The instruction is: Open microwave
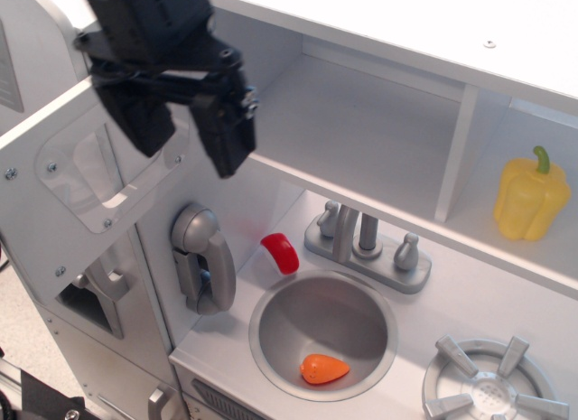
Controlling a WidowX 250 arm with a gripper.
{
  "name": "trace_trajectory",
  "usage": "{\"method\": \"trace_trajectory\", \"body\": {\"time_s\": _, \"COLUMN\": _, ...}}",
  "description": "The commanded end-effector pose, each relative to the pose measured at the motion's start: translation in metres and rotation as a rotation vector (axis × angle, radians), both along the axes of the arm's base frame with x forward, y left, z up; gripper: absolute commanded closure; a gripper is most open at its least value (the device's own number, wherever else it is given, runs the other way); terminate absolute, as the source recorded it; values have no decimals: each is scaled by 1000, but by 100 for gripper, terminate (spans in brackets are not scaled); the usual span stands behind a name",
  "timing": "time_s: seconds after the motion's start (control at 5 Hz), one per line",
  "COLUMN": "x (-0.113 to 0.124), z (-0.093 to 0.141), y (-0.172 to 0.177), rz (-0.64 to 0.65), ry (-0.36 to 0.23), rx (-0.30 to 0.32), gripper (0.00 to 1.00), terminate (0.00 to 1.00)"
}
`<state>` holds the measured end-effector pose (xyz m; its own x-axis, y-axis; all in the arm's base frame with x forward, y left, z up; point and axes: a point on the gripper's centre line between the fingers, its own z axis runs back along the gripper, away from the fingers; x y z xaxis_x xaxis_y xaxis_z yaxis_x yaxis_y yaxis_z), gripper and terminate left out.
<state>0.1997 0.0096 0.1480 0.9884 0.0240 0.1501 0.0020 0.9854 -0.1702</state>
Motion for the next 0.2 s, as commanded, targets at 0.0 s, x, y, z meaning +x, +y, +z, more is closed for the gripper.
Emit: {"method": "trace_trajectory", "body": {"time_s": 0.0, "x": 5, "z": 17, "y": 4, "rz": 3, "ry": -30, "rx": 9, "gripper": 0, "terminate": 100}}
